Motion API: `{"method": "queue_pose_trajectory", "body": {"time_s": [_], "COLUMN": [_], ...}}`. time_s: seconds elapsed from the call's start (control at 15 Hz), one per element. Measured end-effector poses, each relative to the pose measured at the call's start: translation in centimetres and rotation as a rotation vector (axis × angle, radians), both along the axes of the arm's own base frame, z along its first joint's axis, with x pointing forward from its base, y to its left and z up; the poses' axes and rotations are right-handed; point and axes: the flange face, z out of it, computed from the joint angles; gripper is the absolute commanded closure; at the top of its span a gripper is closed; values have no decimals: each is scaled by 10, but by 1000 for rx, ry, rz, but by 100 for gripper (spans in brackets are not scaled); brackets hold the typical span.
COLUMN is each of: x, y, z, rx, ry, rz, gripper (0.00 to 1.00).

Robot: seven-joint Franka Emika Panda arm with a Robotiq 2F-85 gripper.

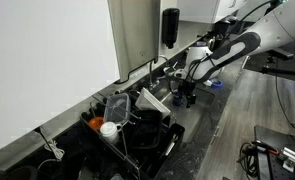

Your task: Take the white cup out of the sink and hang it on the cup hanger

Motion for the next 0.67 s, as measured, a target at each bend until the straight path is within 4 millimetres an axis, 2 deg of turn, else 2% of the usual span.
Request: {"method": "queue_pose_trajectory", "body": {"time_s": [0.4,0.67], "x": [-1,0], "y": [0,-6], "z": [-5,-27], "rx": [-9,-7], "ry": [12,12], "rz": [-25,-3], "gripper": [0,0]}}
